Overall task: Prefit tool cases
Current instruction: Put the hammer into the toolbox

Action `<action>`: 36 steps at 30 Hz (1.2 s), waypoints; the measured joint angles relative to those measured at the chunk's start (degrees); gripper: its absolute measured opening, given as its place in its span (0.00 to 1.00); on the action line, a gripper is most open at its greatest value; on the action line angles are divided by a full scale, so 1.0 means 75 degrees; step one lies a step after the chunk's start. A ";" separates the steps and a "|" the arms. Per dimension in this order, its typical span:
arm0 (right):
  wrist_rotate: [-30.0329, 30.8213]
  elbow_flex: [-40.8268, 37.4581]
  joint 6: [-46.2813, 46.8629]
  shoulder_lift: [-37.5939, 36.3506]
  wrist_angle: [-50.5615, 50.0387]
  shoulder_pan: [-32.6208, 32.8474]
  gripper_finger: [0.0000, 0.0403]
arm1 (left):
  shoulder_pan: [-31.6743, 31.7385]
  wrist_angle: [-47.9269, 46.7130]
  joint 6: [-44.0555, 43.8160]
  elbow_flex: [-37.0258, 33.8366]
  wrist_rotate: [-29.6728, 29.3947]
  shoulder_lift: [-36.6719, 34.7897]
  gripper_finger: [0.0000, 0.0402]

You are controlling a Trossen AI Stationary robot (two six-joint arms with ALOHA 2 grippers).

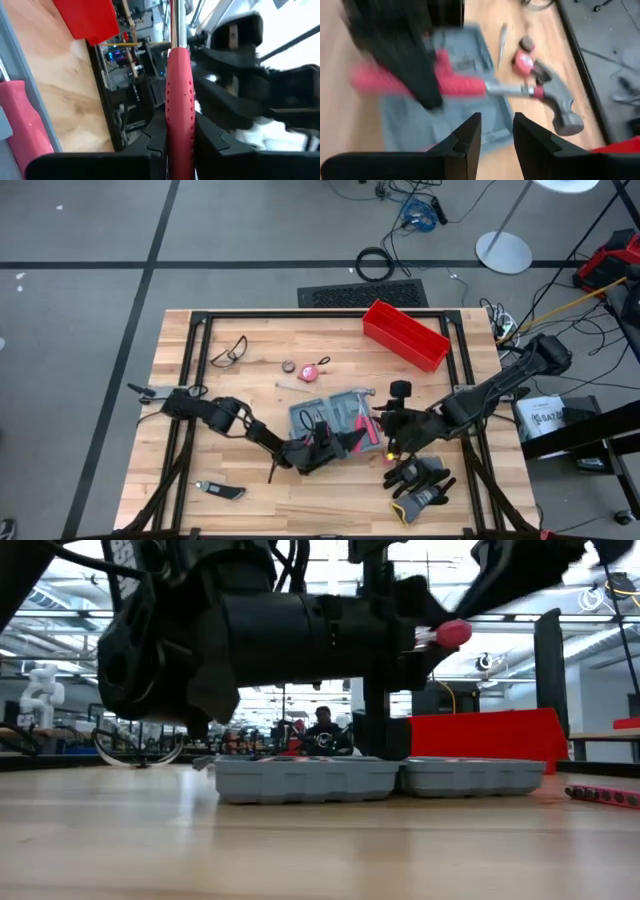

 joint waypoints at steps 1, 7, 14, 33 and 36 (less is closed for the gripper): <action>0.0009 0.0035 -0.0253 0.0131 -0.0228 0.0000 0.26 | -0.0027 0.0006 0.0130 0.0017 0.0006 0.0000 0.14; 0.0985 0.0079 -0.1499 0.0764 -0.0494 0.0058 0.26 | -0.0108 0.0178 0.0055 0.0026 -0.0056 -0.0032 0.14; 0.1990 0.0079 -0.3004 0.1038 0.0382 0.0554 0.26 | -0.0118 0.0174 -0.0253 0.0026 -0.0076 -0.0032 0.14; 0.2371 0.0076 -0.5908 0.2173 0.2058 0.0295 0.06 | -0.0083 0.0209 -0.1537 0.0026 0.0430 -0.0044 0.14; 0.2319 0.0076 -0.6053 0.2173 0.2166 0.0271 0.01 | -0.0091 0.0196 -0.1978 0.0026 0.0599 -0.0044 0.16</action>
